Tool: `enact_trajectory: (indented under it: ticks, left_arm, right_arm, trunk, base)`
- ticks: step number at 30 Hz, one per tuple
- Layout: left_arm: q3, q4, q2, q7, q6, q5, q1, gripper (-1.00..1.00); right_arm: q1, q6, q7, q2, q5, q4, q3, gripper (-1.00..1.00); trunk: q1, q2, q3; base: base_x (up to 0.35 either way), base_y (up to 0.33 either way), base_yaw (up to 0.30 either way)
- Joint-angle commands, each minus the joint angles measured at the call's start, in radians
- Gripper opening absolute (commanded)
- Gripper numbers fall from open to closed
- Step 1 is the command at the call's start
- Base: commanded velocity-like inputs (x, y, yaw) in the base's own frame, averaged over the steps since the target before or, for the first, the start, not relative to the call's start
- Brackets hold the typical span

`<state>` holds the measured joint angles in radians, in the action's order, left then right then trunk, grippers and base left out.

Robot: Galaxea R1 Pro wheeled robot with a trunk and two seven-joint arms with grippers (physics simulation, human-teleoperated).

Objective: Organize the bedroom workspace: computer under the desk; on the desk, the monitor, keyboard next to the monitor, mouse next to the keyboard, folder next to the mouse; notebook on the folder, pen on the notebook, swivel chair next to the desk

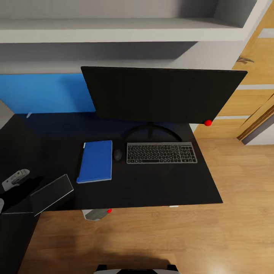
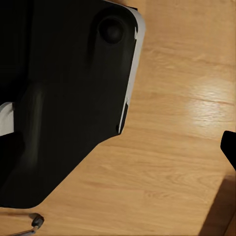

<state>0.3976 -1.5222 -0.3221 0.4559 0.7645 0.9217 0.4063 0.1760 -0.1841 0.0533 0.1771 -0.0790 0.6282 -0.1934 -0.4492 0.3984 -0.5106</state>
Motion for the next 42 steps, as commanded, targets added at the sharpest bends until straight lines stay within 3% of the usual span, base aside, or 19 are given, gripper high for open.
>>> enact_trajectory:
  ticks: [1, 14, 27, 42]
  left_arm:
    - [0.000, 0.009, -0.001, 0.008, 0.002, 0.010, 0.001, 1.00]
    - [-0.007, 0.109, -0.012, -0.002, -0.035, 0.014, 0.012, 1.00]
    - [-0.003, 0.136, -0.019, -0.045, -0.040, 0.010, 0.017, 1.00]
    - [0.000, 0.197, -0.055, -0.056, -0.084, 0.010, 0.016, 1.00]
  right_arm:
    - [0.000, -0.002, 0.002, 0.001, -0.008, 0.001, -0.003, 1.00]
    - [0.000, -0.003, 0.002, 0.002, -0.008, 0.000, -0.004, 1.00]
    - [0.000, -0.003, 0.002, 0.002, -0.008, -0.001, -0.004, 1.00]
    - [0.000, -0.002, 0.002, 0.002, -0.008, -0.001, -0.004, 1.00]
  trunk:
    - [-0.001, 0.002, -0.001]
    - [-0.001, 0.002, -0.001]
    - [-0.001, 0.002, -0.001]
    - [-0.001, 0.002, -0.001]
  base:
    - [0.079, 0.040, 0.000]
    - [0.022, 0.011, 0.000]
    - [0.130, 0.000, 0.000]
    - [0.067, 0.000, 0.000]
